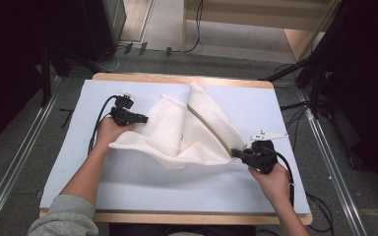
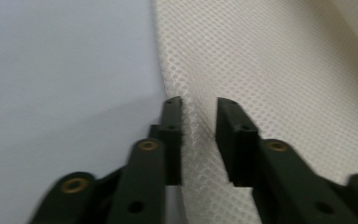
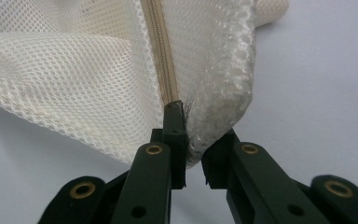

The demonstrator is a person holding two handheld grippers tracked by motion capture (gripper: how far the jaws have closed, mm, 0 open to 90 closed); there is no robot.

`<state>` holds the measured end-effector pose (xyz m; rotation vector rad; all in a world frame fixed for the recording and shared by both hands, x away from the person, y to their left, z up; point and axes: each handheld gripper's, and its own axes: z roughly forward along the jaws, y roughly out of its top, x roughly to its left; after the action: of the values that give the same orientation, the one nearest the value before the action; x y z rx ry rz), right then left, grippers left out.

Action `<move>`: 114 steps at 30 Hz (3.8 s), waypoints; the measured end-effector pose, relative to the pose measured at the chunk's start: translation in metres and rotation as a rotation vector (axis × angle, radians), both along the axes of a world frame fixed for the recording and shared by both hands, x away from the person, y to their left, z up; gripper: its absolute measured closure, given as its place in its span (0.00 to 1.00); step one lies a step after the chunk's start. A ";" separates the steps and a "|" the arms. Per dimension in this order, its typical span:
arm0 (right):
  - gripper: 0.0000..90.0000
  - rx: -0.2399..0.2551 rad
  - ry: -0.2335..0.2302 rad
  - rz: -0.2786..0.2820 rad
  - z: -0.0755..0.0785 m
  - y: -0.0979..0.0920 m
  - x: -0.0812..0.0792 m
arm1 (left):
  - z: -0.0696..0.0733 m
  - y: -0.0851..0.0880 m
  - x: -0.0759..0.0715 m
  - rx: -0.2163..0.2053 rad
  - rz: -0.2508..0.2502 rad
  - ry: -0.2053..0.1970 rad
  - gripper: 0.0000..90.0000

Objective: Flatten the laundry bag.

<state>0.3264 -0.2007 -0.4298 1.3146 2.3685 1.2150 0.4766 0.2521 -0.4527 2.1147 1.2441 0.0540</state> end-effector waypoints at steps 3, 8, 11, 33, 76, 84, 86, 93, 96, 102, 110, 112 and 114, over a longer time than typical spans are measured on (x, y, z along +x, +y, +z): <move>0.93 0.000 -0.005 0.003 0.000 0.001 0.000 | 0.000 -0.001 0.000 -0.009 0.004 0.025 0.98; 0.93 0.011 -0.013 0.001 0.003 -0.001 0.000 | 0.010 0.010 -0.002 -0.046 0.039 0.017 1.00; 0.93 0.021 -0.023 0.005 0.006 -0.001 -0.001 | 0.019 0.024 -0.005 -0.081 0.080 -0.006 1.00; 0.93 0.052 -0.029 0.015 0.009 -0.001 0.018 | 0.041 0.126 -0.052 -0.162 0.376 -0.126 1.00; 0.57 -0.006 -0.055 -0.009 -0.001 0.005 0.079 | 0.041 0.129 -0.101 -0.069 0.350 -0.065 0.57; 0.56 -0.034 -0.025 -0.013 -0.011 0.018 0.113 | 0.032 0.122 -0.134 -0.024 0.342 -0.036 0.58; 0.58 -0.030 -0.013 -0.012 -0.015 0.022 0.120 | 0.029 0.121 -0.137 -0.018 0.355 -0.033 0.58; 0.61 -0.093 0.040 0.008 -0.033 0.038 0.132 | 0.016 0.110 -0.136 0.012 0.355 0.025 0.60; 0.66 -0.107 0.036 0.008 -0.040 0.043 0.133 | 0.011 0.104 -0.134 0.042 0.351 0.034 0.66; 0.90 -0.137 0.005 -0.013 -0.041 0.044 0.133 | 0.007 0.101 -0.128 0.023 0.340 0.057 0.96; 1.00 -0.127 0.022 -0.011 -0.040 0.042 0.132 | 0.013 0.109 -0.122 -0.015 0.300 0.058 1.00; 1.00 -0.112 0.036 -0.004 -0.037 0.040 0.131 | 0.015 0.113 -0.119 -0.018 0.309 0.038 1.00; 1.00 -0.119 0.034 0.004 -0.034 0.039 0.128 | 0.018 0.115 -0.113 -0.019 0.311 0.021 1.00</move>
<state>0.4543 -0.1612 -0.4636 1.3037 2.4258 1.0428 0.3636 0.3670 -0.4352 1.8929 1.5701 0.1565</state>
